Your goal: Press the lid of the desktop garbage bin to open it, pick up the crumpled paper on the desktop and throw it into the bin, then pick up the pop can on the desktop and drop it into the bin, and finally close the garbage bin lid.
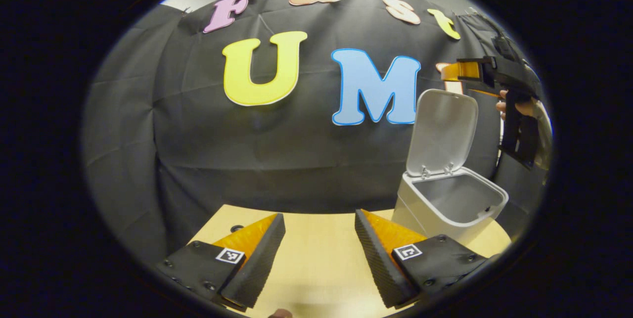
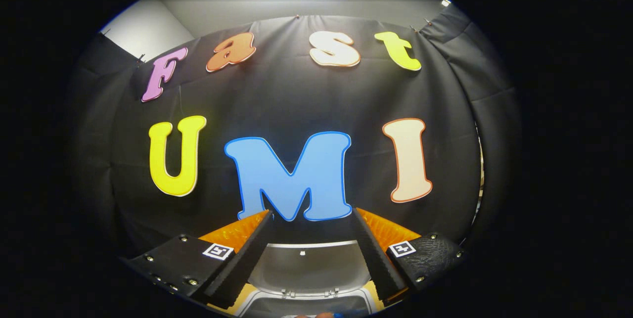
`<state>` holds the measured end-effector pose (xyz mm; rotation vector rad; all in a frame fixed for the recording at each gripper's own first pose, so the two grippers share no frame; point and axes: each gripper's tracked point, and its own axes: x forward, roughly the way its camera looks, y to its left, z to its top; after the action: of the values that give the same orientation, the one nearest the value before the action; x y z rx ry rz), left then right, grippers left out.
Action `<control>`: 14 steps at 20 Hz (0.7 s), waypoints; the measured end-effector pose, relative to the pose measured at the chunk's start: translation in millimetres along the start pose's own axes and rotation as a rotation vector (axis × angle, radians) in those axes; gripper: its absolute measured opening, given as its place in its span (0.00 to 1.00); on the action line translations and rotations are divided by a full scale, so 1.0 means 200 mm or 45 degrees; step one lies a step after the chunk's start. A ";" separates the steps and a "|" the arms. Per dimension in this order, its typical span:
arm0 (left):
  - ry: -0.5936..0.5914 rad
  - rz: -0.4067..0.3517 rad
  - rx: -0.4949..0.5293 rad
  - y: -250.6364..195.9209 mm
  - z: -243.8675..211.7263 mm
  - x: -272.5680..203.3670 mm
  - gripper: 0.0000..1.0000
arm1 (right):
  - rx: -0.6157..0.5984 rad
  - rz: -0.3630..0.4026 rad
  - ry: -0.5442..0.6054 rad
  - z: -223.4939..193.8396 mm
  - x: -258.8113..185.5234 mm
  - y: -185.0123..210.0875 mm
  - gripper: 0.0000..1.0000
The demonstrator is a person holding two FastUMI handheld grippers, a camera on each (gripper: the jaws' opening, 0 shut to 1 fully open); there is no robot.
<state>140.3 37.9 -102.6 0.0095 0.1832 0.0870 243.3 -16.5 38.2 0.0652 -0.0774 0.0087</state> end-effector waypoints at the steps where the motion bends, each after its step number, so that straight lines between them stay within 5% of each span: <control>1: 0.001 0.005 -0.002 0.01 0.00 0.00 0.94 | 0.003 -0.005 0.025 -0.03 0.01 -0.01 0.99; 14: -0.041 -0.007 -0.039 -0.05 0.04 -0.08 0.94 | -0.045 0.007 0.100 -0.15 -0.30 -0.01 0.99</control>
<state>126.4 27.0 -92.3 -0.0200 0.1496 0.0842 186.3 -16.7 4.5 0.0290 0.0009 0.0156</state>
